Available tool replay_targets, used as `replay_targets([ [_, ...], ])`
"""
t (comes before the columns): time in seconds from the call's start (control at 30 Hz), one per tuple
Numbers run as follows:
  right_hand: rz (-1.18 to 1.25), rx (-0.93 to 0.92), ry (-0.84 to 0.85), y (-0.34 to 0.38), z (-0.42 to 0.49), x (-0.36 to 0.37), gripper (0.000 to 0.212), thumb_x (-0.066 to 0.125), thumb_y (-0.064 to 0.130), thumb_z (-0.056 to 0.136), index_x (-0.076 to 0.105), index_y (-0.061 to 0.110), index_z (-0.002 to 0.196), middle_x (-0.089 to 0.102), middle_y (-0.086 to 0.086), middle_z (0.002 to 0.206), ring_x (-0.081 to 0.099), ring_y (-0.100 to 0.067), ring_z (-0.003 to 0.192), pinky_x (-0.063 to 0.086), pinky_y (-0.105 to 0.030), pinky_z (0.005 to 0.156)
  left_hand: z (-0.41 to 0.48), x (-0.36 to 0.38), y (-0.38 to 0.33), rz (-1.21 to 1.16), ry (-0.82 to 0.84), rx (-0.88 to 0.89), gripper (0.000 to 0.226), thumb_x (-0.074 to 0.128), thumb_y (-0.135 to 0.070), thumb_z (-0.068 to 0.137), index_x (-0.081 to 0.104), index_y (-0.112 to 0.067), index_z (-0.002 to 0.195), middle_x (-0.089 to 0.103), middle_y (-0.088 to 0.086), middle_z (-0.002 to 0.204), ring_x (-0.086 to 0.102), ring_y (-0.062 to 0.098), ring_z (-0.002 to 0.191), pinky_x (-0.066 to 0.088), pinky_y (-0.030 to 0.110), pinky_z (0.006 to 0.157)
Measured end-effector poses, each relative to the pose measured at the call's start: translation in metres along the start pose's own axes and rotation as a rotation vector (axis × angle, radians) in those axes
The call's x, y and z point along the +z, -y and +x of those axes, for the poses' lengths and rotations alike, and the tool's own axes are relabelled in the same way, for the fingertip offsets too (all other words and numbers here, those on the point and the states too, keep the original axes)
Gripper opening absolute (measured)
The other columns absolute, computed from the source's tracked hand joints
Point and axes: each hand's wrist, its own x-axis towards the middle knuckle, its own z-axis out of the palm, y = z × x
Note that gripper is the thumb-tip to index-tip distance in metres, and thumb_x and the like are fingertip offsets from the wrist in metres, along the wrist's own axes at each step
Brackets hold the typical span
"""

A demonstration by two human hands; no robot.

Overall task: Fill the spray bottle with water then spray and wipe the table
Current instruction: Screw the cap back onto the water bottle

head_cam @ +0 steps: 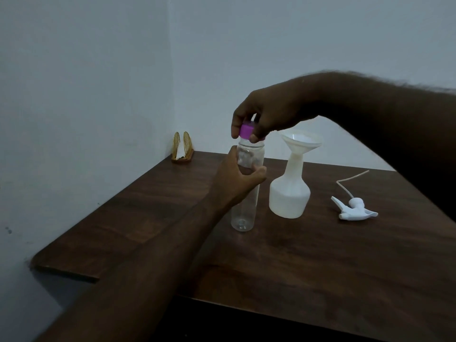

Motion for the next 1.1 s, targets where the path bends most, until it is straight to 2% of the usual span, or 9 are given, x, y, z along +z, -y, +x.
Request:
replay_targets([
  [0.17,-0.003,0.027,0.062,0.004,0.004,0.000,0.026,0.065,0.007,0.092,0.064,0.018,0.116,0.060,0.000,0.109,0.056,-0.009,0.079,0.045,-0.019,0.061,0.001,0.001,0.002,-0.013,-0.008,0.011,0.045,0.071,-0.022,0.085,0.048,-0.019,0.123,0.061,-0.004,0.106,0.061,0.009,0.095,0.050,0.013,0.075],
  [0.27,-0.092,0.058,0.019,0.008,0.009,0.004,0.024,0.065,0.025,0.094,0.063,0.017,0.116,0.061,0.002,0.096,0.060,-0.012,0.076,0.051,-0.024,0.065,-0.001,0.002,0.000,-0.024,-0.027,0.023,0.042,0.071,-0.021,0.084,0.048,-0.020,0.119,0.061,-0.003,0.106,0.061,0.011,0.095,0.050,0.013,0.074],
  [0.43,-0.351,0.225,-0.107,0.015,0.012,0.015,0.068,0.044,0.067,0.092,0.058,0.003,0.077,0.064,-0.010,0.061,0.061,-0.017,0.039,0.052,-0.027,0.056,-0.003,0.002,-0.004,0.011,-0.014,0.006,0.046,0.072,-0.025,0.084,0.045,-0.025,0.121,0.055,-0.015,0.102,0.057,-0.004,0.089,0.045,0.004,0.067],
  [0.5,-0.354,0.284,-0.160,0.017,0.008,0.017,0.078,0.028,0.078,0.088,0.050,0.006,0.068,0.061,-0.012,0.059,0.059,-0.018,0.045,0.045,-0.027,0.051,-0.003,0.003,-0.004,0.017,-0.016,0.008,0.047,0.072,-0.026,0.084,0.046,-0.022,0.122,0.058,-0.009,0.105,0.058,0.001,0.091,0.045,0.009,0.071],
  [0.67,-0.175,0.256,-0.146,0.013,0.004,0.010,0.087,0.017,0.075,0.091,0.058,-0.002,0.094,0.067,-0.019,0.085,0.066,-0.027,0.057,0.052,-0.030,0.055,0.000,0.002,-0.002,0.012,-0.013,-0.002,0.048,0.071,-0.026,0.084,0.043,-0.021,0.123,0.057,-0.004,0.109,0.059,0.006,0.094,0.046,0.012,0.073],
  [0.83,-0.201,0.310,-0.265,0.002,-0.004,0.007,0.084,0.016,0.071,0.094,0.054,0.003,0.063,0.058,-0.011,0.054,0.055,-0.022,0.048,0.044,-0.028,0.054,0.001,0.003,0.003,0.013,-0.043,-0.012,0.047,0.071,-0.026,0.085,0.043,-0.022,0.122,0.058,-0.004,0.105,0.060,0.005,0.091,0.046,0.010,0.070],
  [0.93,-0.084,0.154,-0.298,-0.005,0.000,0.009,0.075,0.024,0.066,0.097,0.065,0.003,0.097,0.069,-0.013,0.080,0.065,-0.025,0.057,0.047,-0.026,0.048,0.002,0.003,0.004,0.004,-0.046,0.004,0.048,0.072,-0.025,0.084,0.044,-0.020,0.123,0.059,-0.003,0.105,0.061,0.007,0.092,0.049,0.011,0.070],
  [1.0,-0.068,0.063,-0.243,-0.005,0.003,0.015,0.062,0.028,0.061,0.099,0.057,0.011,0.119,0.066,-0.011,0.092,0.068,-0.025,0.065,0.048,-0.026,0.047,0.002,0.004,0.005,0.029,-0.043,0.015,0.049,0.072,-0.027,0.084,0.045,-0.020,0.123,0.059,-0.004,0.107,0.060,0.005,0.092,0.048,0.010,0.070],
  [1.1,-0.157,0.051,-0.356,-0.006,0.006,0.018,0.065,0.026,0.064,0.098,0.058,0.007,0.095,0.062,-0.009,0.079,0.066,-0.026,0.068,0.044,-0.028,0.057,0.002,0.004,0.005,0.036,-0.052,0.010,0.050,0.072,-0.031,0.083,0.045,-0.018,0.123,0.059,-0.003,0.108,0.060,0.006,0.092,0.047,0.008,0.069],
])
